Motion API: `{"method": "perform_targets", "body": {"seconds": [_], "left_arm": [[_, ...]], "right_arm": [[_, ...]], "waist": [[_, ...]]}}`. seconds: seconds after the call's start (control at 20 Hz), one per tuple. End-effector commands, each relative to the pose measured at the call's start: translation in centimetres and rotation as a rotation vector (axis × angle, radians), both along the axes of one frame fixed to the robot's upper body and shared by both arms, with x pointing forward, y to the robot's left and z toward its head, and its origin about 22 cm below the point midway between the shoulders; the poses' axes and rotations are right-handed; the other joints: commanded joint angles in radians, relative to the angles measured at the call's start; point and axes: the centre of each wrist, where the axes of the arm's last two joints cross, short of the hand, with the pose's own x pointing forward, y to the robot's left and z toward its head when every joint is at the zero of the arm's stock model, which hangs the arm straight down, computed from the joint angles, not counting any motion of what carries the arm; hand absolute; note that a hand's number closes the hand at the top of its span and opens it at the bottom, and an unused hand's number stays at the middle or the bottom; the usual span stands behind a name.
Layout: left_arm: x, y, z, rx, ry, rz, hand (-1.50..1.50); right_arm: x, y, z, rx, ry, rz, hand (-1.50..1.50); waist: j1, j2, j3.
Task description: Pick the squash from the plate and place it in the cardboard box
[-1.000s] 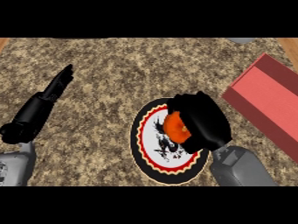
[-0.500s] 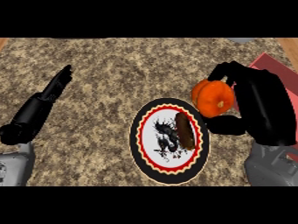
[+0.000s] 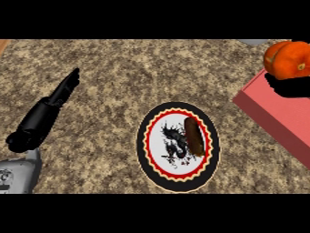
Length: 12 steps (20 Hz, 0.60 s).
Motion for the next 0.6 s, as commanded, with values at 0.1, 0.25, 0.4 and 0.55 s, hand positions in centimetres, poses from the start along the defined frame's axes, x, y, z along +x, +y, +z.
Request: {"method": "perform_targets", "body": {"seconds": [0.1,0.25,0.4,0.55], "left_arm": [[0.4,0.3,-0.6,-0.004,0.007,-0.006,0.00],[0.2,1.3,-0.1,0.007,-0.002,-0.001,0.00],[0.9,0.9,-0.4,0.010,0.000,0.020,0.00],[0.5,0.4,1.4,-0.001,-0.017,-0.015,0.00]], "right_arm": [[2.3,-6.5,-1.0,-0.106,0.110,-0.079,1.50],[2.7,-10.4,-0.6,-0.091,0.254,-0.079,1.50],[3.4,-11.7,-2.0,-0.070,0.466,-0.050,1.50],[2.9,-14.2,-3.8,-0.067,0.515,-0.022,1.50]], "waist": [[0.004,0.003,0.000],[0.006,0.003,0.000],[0.003,0.006,0.000],[0.006,0.001,0.001]]}}
